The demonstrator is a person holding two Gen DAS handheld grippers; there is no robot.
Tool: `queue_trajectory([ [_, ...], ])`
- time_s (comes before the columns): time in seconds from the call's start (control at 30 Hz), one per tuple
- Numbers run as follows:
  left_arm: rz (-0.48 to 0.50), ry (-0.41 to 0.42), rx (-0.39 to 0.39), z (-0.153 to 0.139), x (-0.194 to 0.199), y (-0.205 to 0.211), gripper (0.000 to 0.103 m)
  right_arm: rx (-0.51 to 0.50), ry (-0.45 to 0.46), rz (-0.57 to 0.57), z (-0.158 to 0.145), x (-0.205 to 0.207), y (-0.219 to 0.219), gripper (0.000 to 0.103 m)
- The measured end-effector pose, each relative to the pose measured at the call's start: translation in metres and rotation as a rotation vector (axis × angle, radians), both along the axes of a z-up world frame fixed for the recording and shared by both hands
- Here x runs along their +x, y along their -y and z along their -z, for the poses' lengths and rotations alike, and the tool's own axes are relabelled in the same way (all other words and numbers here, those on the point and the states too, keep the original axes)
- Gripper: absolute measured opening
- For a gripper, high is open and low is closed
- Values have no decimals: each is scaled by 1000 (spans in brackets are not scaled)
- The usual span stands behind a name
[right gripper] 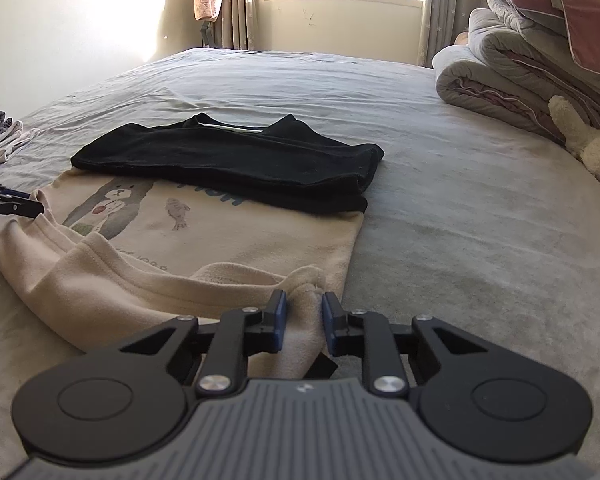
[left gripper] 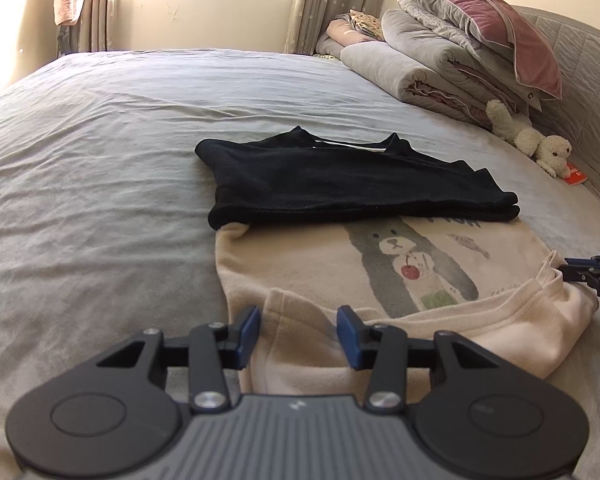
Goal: Fold clothes
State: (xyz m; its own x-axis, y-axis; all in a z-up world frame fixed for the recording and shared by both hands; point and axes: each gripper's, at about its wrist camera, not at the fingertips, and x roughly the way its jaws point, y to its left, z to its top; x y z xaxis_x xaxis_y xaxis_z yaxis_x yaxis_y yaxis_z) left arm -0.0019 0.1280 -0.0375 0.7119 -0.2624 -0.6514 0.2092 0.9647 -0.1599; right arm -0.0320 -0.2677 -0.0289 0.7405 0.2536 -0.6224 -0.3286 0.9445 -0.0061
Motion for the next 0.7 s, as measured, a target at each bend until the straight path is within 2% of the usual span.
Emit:
queue_trajectory([
  [0.1,-20,-6,-23,1,1,-3,32,-4,-1,2,1,0,0,23],
  [0.27,-47,-12,-55,1,1,-4,12,-9,2,20,3,2,-3,22],
  [0.3,-54,3,-56,-2,-1,-4,11,-12,8,25,2,1,-4,11],
  [0.33,-58,19,-53,-5,-3,-3,10,-14,14,30,1,1,-4,8],
  [0.43,-76,83,-57,-18,-13,-4,9,20,62,79,-8,-3,0,7],
  [0.57,-146,158,-88,-34,-19,-15,9,54,120,142,-18,-4,7,7],
  [0.7,-219,186,-110,-39,-6,-20,7,46,183,187,-22,4,4,7],
])
